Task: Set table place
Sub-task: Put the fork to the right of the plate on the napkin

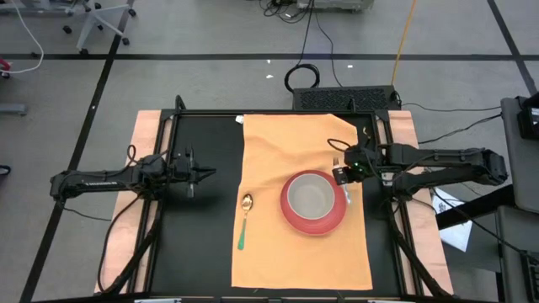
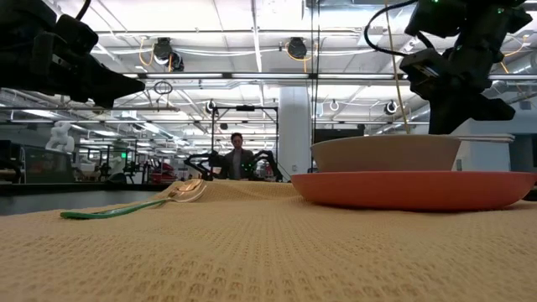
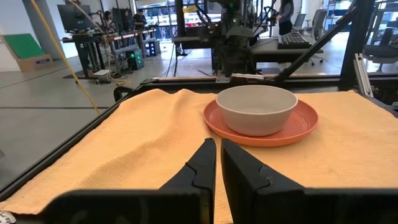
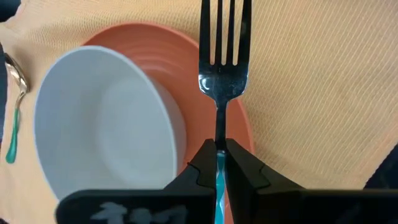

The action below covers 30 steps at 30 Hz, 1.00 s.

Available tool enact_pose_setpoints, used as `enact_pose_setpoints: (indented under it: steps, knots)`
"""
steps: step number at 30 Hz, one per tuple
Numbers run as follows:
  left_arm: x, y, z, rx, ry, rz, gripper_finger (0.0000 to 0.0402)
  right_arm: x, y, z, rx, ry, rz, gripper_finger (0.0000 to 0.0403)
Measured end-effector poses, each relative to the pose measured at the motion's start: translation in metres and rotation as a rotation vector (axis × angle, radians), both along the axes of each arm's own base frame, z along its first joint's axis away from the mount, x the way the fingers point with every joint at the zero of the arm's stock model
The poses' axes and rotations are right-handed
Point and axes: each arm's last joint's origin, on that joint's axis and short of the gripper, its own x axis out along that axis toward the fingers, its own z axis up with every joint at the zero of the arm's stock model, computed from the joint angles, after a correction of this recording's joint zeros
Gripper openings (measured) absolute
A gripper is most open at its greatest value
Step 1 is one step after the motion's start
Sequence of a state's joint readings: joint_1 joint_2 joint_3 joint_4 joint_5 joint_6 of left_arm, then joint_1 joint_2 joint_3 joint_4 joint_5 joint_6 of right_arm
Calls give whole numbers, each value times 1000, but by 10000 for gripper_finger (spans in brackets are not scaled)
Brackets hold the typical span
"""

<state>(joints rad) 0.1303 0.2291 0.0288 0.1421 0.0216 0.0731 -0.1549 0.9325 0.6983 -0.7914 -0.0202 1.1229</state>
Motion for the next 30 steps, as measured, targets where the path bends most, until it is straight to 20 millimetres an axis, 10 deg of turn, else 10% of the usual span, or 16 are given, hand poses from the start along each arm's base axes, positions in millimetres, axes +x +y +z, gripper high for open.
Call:
enact_pose_setpoints:
  steps: [30]
  knots:
    - [0, 0, 0, 0, 0, -5, 31, 17, 31, -12, -24, 29, -45, 3]
